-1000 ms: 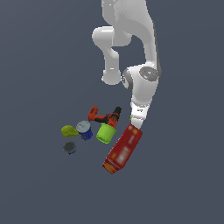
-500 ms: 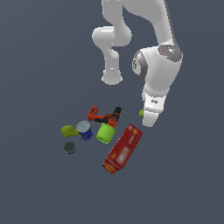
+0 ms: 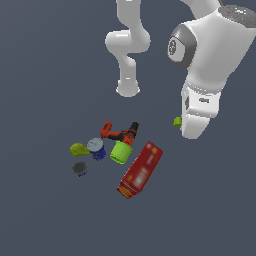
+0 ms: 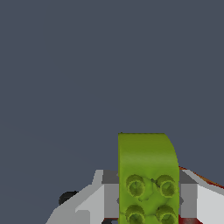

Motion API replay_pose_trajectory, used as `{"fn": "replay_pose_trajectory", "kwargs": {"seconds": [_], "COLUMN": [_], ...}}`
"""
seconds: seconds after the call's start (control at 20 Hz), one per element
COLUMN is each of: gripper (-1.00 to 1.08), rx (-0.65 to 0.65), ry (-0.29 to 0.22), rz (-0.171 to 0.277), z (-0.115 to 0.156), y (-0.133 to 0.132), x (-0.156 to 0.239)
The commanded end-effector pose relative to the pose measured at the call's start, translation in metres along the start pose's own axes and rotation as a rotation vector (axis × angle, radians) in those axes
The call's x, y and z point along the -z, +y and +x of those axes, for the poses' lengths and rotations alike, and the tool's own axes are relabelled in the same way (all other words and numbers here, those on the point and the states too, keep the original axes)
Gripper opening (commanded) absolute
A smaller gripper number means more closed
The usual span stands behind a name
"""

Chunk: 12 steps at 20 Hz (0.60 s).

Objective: Pick up a designated object from a clutter of objects.

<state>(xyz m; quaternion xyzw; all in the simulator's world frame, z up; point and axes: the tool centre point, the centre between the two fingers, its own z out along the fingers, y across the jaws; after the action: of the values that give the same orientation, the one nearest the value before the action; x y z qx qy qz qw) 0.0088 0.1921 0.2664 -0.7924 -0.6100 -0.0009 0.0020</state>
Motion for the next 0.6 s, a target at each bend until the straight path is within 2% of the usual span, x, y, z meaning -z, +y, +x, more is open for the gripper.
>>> {"fn": "replay_pose_trajectory", "kwargs": {"seconds": [0.0,0.55], "gripper": [-1.00,-1.00], "rx": [-0.001,-0.003], "ry": [-0.001,-0.003], "rz": [0.000,-0.001], "z": [0.008,0.039], "y": [0.006,0.031], "x": [0.021,0.091]}}
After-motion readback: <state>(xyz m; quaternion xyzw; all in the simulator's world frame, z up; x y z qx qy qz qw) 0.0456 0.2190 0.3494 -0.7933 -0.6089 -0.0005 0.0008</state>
